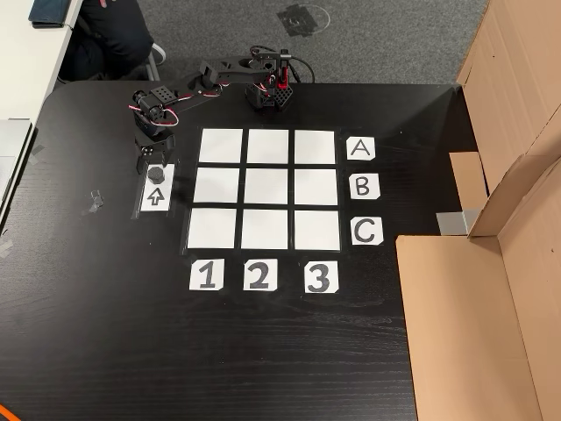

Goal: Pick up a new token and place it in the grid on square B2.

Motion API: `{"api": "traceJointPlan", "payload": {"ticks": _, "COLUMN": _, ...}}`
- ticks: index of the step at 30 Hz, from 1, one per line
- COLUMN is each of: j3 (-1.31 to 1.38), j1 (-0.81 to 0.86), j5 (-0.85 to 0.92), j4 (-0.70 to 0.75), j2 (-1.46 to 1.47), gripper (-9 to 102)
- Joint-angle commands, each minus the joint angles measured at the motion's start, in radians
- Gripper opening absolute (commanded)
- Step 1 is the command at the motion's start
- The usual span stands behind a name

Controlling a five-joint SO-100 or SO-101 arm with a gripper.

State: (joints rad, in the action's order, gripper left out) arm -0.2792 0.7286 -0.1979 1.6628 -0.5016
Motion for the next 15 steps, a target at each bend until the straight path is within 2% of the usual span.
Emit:
{"api": "traceJointPlan", "payload": {"ticks": 1, "j3": 0.046, "j1": 0.009, "j5": -0.011, "j4": 0.005, "j2": 0.0, "gripper": 27}}
{"api": "traceJointPlan", "payload": {"ticks": 15, "j3": 0.1, "j1": 0.003, "j5": -0.008, "j4": 0.005, "j2": 0.06, "gripper": 27}}
